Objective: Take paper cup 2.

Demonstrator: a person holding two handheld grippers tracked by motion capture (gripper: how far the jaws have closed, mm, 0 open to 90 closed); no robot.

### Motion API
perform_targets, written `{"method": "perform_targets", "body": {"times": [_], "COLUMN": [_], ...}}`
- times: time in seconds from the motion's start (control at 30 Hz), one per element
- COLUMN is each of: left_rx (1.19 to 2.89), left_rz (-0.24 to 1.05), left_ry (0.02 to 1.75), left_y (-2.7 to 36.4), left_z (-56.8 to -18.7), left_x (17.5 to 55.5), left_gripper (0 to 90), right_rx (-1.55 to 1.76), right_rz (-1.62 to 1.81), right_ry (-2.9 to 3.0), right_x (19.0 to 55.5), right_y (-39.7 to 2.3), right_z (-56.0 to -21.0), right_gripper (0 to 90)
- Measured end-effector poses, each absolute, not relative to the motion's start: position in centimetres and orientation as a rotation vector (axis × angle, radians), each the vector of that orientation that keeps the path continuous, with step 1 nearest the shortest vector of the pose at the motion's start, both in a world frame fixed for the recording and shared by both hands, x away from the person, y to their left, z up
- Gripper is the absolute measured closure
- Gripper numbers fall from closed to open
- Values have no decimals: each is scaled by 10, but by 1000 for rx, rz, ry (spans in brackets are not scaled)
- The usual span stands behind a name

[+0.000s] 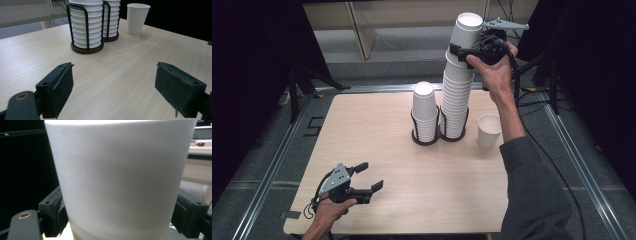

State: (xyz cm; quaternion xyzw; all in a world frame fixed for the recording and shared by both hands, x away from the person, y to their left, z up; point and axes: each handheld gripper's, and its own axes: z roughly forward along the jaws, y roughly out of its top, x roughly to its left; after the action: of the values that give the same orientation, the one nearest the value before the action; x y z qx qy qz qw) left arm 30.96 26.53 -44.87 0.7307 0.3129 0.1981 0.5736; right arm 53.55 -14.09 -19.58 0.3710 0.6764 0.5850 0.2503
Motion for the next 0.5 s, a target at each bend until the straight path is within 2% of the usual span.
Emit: {"method": "perform_targets", "body": {"times": [0.5], "left_rx": [1741], "left_rz": [464], "left_ry": [746], "left_y": [266], "left_z": [-448], "left_x": [308], "left_gripper": [146], "right_rx": [956], "right_rz": [1610], "right_ry": [1756], "right_x": [522], "right_y": [-149], "right_z": [-160], "right_gripper": [162]}}
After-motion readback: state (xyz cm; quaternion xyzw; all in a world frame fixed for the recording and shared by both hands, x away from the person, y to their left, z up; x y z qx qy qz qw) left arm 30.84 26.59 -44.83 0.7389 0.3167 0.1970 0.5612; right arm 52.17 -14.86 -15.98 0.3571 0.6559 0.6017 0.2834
